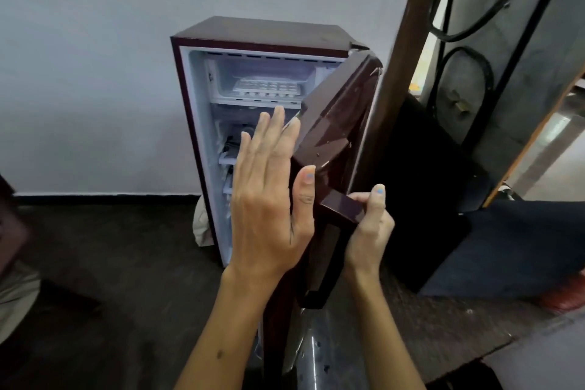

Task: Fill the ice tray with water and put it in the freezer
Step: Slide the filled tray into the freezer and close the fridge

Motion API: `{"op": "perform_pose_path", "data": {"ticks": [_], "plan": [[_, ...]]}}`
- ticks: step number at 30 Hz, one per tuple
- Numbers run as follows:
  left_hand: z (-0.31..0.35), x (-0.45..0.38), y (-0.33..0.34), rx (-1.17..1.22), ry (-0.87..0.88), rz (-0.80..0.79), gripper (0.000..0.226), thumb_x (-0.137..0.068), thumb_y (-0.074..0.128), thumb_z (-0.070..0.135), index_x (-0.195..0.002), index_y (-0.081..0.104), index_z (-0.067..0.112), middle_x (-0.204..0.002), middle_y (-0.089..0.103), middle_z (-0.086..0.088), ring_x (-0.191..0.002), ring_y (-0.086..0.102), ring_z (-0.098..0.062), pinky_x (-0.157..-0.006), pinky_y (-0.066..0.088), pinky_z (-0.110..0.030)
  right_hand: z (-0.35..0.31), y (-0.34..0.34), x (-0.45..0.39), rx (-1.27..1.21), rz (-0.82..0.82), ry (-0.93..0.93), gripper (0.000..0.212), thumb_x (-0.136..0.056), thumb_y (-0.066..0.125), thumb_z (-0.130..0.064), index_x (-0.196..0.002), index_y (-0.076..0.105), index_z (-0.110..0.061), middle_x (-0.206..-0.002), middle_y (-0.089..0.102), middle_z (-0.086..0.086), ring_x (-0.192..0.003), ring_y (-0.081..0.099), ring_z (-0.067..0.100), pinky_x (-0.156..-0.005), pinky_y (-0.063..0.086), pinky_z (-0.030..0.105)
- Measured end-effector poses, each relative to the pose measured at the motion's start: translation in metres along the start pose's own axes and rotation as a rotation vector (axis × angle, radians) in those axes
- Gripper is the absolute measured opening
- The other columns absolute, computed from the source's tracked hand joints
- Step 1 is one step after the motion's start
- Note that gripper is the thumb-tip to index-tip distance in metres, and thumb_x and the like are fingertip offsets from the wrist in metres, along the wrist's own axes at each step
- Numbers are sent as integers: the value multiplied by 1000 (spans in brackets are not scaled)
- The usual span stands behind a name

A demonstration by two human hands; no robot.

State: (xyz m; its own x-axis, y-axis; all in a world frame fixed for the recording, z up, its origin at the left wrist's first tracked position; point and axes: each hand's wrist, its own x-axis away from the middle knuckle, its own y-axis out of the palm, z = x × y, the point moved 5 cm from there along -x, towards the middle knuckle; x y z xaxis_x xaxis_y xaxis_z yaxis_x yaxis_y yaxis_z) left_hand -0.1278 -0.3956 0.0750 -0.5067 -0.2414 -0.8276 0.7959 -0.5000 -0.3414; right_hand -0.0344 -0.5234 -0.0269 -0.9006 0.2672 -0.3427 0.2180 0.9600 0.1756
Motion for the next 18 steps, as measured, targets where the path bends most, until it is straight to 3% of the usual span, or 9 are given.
{"op": "perform_pose_path", "data": {"ticks": [4,7,11,14,18], "plan": [[-16,-4,-6,-68,36,42,46,-98,36,22,-136,43,-4,-147,36,-22,-142,27,-32,-118,20,-48,2,37,15,20,-76,-113,55,-91,27,-66,-70,59,-27,-59,58,-8,-58,55,0,-58,41,11],[-35,-13,-12,-123,51,61,44,-98,38,18,-134,44,-6,-144,41,-22,-140,30,-34,-119,18,-47,8,65,26,11,-131,-190,67,-92,20,-71,-72,59,-20,-60,56,-11,-59,55,-3,-57,40,10],[-70,-30,-21,-253,53,45,41,-99,37,17,-131,50,-5,-139,49,-19,-139,32,-34,-119,14,-46,18,105,36,15,-167,-244,62,-96,19,-66,-74,56,-21,-58,54,-17,-57,52,-7,-54,37,8],[-95,-47,-26,-302,62,4,39,-98,38,15,-127,54,-5,-136,53,-17,-138,34,-33,-120,14,-45,24,134,39,15,-218,-238,56,-94,19,-68,-76,52,-27,-58,56,-19,-52,53,-1,-50,39,13],[-129,-68,-31,-389,62,-72,40,-98,39,19,-128,55,-2,-135,54,-16,-136,39,-32,-119,14,-44,30,175,41,45,-250,-212,50,-89,20,-75,-74,43,-33,-50,49,-17,-43,48,7,-40,40,31]]}}
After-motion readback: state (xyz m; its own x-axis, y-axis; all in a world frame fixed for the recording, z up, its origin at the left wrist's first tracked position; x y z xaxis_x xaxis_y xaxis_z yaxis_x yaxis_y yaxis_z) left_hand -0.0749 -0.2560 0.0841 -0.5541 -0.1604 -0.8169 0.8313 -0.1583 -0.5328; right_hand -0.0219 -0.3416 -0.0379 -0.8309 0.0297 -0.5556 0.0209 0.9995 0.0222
